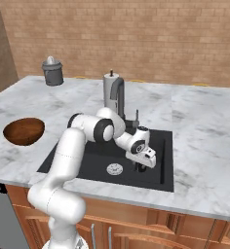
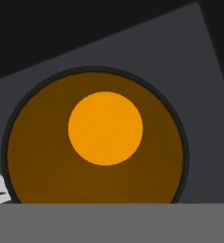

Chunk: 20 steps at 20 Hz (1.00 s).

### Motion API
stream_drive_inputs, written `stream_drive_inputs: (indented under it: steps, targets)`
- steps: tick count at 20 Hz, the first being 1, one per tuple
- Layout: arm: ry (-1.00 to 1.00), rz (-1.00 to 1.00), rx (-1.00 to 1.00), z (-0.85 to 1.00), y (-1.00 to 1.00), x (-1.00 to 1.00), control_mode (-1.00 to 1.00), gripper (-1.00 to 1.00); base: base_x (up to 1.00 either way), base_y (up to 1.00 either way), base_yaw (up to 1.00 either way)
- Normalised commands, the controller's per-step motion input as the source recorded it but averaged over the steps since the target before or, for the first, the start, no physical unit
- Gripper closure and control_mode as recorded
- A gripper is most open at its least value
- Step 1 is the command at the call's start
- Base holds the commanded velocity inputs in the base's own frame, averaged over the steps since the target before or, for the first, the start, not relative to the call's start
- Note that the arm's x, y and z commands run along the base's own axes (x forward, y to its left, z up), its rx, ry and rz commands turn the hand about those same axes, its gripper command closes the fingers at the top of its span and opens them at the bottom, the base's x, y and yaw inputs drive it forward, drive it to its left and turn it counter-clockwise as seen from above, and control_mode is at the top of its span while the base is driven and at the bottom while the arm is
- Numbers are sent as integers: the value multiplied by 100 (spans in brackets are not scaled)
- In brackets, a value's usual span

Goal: Pick the mug and place it in the sink. Pick the bowl and place it in the open cabinet and then close the cabinet.

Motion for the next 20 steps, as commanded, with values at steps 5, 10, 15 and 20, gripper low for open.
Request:
stream_drive_inputs:
  steps: [5, 10, 15, 20]
  targets:
    - [19, 0, 2, -21, 0, 6, -100, 100, 0, 0, 0]
    - [4, 0, 6, -26, 0, 0, -100, -100, 0, 0, 0]
    - [0, 0, 0, -4, 0, 0, -100, -100, 0, 0, 0]
    - [0, 0, 0, 0, 0, 0, -100, -100, 0, 0, 0]
